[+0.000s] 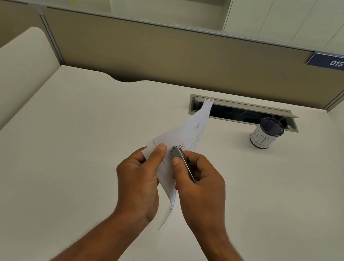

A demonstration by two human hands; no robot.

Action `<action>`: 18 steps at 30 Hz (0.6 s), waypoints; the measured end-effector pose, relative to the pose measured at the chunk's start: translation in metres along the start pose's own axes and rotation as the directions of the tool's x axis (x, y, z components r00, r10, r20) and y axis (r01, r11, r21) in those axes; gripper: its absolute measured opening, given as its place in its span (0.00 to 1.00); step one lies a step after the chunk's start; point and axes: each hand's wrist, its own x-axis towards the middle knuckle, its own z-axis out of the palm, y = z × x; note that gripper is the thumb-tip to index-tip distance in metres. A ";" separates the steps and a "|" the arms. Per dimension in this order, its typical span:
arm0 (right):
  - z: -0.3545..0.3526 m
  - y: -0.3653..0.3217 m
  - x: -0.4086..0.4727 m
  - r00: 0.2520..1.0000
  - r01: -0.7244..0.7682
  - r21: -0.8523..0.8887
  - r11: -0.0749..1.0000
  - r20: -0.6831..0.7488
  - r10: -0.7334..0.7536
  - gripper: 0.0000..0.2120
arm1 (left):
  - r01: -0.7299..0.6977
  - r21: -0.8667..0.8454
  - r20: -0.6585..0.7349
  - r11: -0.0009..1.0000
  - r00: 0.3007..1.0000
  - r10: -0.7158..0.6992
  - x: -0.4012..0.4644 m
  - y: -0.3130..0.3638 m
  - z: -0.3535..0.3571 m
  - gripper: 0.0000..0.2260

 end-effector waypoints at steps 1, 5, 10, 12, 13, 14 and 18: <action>-0.001 0.001 0.000 1.000 -0.010 0.016 1.000 0.006 0.010 0.09 | 0.012 -0.019 -0.001 1.000 1.000 -0.012 0.001 0.001 0.000 0.06; -0.003 0.003 0.000 0.999 -0.035 0.054 0.998 -0.009 0.035 0.07 | 0.043 -0.074 0.009 0.996 0.999 -0.042 0.003 0.004 0.001 0.09; -0.006 0.005 0.007 0.999 0.022 0.019 1.000 -0.033 -0.022 0.07 | 0.055 -0.052 0.013 0.997 0.998 -0.055 0.004 0.004 -0.001 0.08; -0.007 0.005 0.012 0.996 0.090 -0.046 0.995 0.008 -0.089 0.12 | 0.054 -0.031 0.011 0.998 0.999 -0.053 0.004 0.003 -0.001 0.08; -0.007 0.005 0.014 0.993 0.118 -0.070 0.991 0.035 -0.115 0.15 | 0.050 -0.021 0.010 0.999 0.999 -0.050 0.004 0.003 -0.002 0.08; -0.007 0.006 0.016 0.989 0.141 -0.092 0.986 0.058 -0.136 0.17 | 0.046 -0.014 0.008 0.999 0.999 -0.046 0.003 0.003 -0.001 0.08; -0.009 0.009 0.025 0.971 0.219 -0.171 0.961 0.133 -0.198 0.21 | 0.000 0.020 0.010 1.000 1.000 -0.001 0.001 0.003 -0.001 0.10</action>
